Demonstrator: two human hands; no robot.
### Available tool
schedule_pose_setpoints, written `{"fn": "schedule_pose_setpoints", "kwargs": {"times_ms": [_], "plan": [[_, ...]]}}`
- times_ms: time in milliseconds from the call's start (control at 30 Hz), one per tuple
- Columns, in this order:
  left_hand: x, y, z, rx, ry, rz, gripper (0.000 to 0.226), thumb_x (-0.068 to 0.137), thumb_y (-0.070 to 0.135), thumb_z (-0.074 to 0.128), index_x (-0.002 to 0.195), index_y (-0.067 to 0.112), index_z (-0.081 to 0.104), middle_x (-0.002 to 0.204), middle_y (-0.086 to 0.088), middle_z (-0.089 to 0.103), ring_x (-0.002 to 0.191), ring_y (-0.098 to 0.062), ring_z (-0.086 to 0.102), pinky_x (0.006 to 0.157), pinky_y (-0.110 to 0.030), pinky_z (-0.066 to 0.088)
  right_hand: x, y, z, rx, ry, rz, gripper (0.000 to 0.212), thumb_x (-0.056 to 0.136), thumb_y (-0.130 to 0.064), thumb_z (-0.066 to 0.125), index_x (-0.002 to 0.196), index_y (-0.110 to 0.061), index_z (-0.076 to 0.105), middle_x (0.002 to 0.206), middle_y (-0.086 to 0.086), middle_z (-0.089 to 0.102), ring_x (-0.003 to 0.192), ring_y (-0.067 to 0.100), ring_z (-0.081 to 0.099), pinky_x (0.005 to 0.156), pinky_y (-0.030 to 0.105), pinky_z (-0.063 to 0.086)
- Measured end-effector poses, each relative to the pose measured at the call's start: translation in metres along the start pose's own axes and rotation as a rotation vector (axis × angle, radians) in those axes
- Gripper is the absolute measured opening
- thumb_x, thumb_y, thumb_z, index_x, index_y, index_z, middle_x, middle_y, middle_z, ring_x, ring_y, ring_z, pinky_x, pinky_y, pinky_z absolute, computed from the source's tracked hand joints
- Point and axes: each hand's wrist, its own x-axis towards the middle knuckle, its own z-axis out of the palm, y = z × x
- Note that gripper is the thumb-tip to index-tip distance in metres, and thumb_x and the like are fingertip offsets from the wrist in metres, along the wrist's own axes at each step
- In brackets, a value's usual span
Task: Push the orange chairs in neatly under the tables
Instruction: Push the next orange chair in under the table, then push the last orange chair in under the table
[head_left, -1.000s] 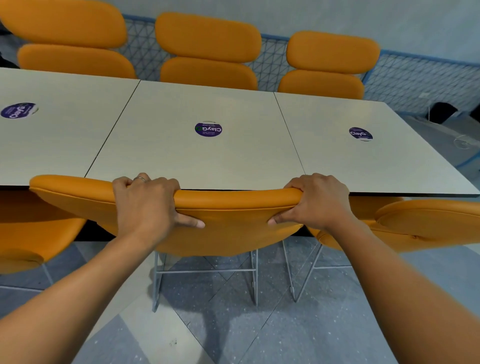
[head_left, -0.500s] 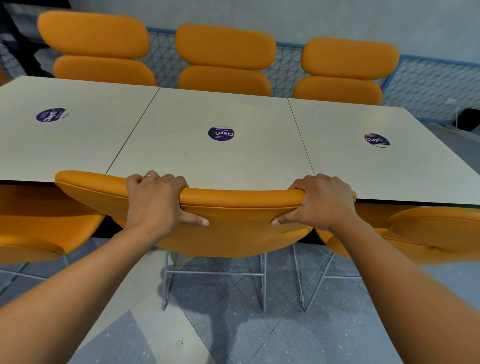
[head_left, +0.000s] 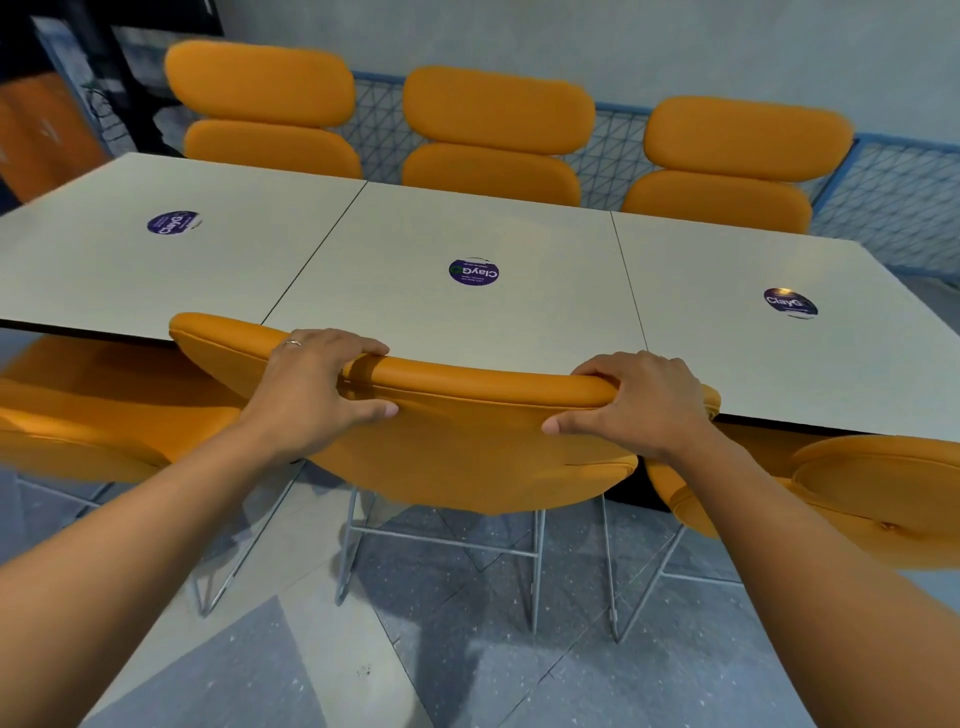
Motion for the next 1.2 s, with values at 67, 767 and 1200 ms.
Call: {"fn": "schedule_pose_setpoints", "kwargs": {"times_ms": [67, 767, 1200], "plan": [[-0.006, -0.001, -0.006, -0.031, 0.022, 0.002, 0.056, 0.073, 0.051, 0.075, 0.124, 0.033, 0.058, 0.123, 0.005, 0.060, 0.117, -0.022, 0.045, 0.096, -0.042, 0.040, -0.002, -0.005, -0.002, 0.140, 0.026, 0.001, 0.079, 0.058, -0.094, 0.058, 0.116, -0.042, 0.067, 0.115, -0.016, 0.069, 0.108, 0.013, 0.059, 0.098, 0.045, 0.045], [-0.179, -0.192, -0.139, -0.133, 0.023, -0.192, 0.041, 0.076, 0.037, 0.078, 0.113, 0.024, 0.067, 0.116, 0.004, 0.065, 0.107, -0.013, 0.057, 0.087, -0.028, 0.043, -0.052, -0.282, 0.076, 0.366, -0.230, -0.171, 0.025, 0.084, -0.053, 0.074, 0.099, -0.032, 0.076, 0.095, -0.014, 0.072, 0.094, 0.008, 0.063, 0.083, 0.036, 0.054], [-0.242, -0.304, -0.209, -0.101, 0.067, -0.238, 0.040, 0.076, 0.037, 0.076, 0.113, 0.023, 0.067, 0.119, 0.003, 0.064, 0.101, -0.006, 0.052, 0.079, -0.022, 0.041, -0.062, -0.420, 0.124, 0.335, -0.311, -0.238, 0.036, 0.086, -0.057, 0.071, 0.111, -0.031, 0.074, 0.096, -0.013, 0.074, 0.093, 0.009, 0.065, 0.084, 0.041, 0.057]]}}
